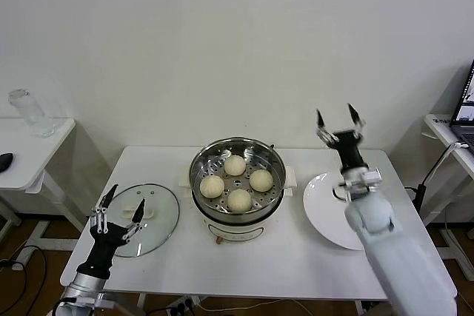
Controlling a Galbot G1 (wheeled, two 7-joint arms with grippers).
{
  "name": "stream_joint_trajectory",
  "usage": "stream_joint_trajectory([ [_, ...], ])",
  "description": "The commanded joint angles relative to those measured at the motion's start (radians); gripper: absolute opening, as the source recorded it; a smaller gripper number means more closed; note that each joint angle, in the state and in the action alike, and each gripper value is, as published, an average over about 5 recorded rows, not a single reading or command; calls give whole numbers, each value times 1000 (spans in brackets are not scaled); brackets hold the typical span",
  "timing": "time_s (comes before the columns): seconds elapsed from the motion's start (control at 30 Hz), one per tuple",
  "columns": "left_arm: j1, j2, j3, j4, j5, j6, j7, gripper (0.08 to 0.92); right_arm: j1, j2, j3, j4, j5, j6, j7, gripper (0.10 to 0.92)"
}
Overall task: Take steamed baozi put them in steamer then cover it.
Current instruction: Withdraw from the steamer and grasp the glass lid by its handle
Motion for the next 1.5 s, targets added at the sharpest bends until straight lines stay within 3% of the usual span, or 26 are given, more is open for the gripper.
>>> stream_joint_trajectory([
  [0.03,-37,15,21,246,240,66,5,823,-416,211,317,28,-88,122,40,823],
  [0.6,-193,-11,90,482,366,82,-75,823,-429,255,294,31,-129,119,15,823],
  [1.5,-354,-23,125,567,420,152,-91,823,-442,273,279,8,-181,129,-4,823],
])
